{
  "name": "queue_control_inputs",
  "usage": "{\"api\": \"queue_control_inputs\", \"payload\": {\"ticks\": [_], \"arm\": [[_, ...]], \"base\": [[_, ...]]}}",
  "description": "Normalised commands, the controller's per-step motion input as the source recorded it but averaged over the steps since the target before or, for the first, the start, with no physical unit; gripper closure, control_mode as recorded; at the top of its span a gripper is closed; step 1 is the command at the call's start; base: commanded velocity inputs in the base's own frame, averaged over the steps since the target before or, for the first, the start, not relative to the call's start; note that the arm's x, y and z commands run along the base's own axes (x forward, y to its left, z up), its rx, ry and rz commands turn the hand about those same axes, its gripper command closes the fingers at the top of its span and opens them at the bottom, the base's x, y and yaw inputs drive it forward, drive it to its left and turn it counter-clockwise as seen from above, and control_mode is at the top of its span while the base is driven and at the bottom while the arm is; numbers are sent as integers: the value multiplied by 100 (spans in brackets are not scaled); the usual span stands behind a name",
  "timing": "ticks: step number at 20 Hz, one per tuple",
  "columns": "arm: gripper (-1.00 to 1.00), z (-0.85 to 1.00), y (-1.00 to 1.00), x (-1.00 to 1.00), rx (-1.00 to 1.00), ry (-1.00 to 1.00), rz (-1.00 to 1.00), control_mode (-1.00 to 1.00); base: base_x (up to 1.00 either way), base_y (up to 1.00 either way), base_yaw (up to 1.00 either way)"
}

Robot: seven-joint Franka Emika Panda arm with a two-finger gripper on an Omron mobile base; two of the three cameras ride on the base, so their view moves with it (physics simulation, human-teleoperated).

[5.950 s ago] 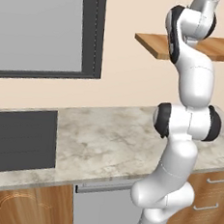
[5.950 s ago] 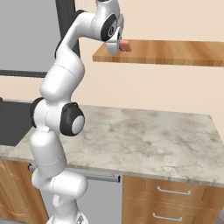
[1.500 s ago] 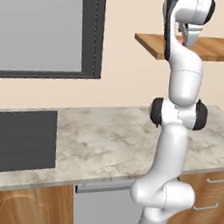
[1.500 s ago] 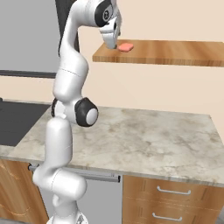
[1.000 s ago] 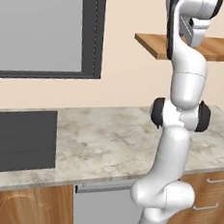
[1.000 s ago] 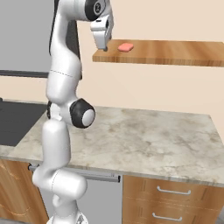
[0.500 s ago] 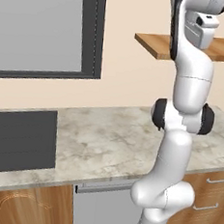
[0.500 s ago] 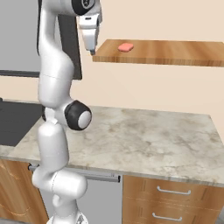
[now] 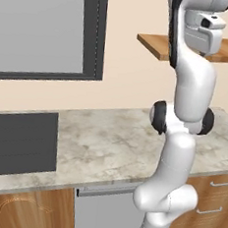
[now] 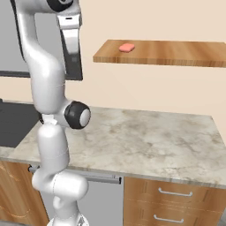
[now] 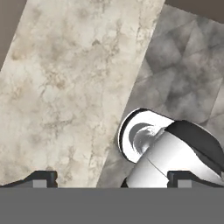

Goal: Pick up the sponge and bar soap from the sink, and place them back in the shelves.

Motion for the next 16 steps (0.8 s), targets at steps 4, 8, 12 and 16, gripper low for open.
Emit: {"api": "queue_control_inputs", "payload": {"ticks": [4, 8, 12, 16], "arm": [[-100, -50, 51, -100, -6, -7, 25, -100], [-100, -20, 30, -93, -2, -5, 20, -100], [-100, 24, 0, -3, 0, 0, 1, -100], [-100, 40, 2, 0, 0, 12, 0, -100]], "base": [[0, 0, 0], [0, 0, 0], [0, 0, 0], [0, 0, 0]]}}
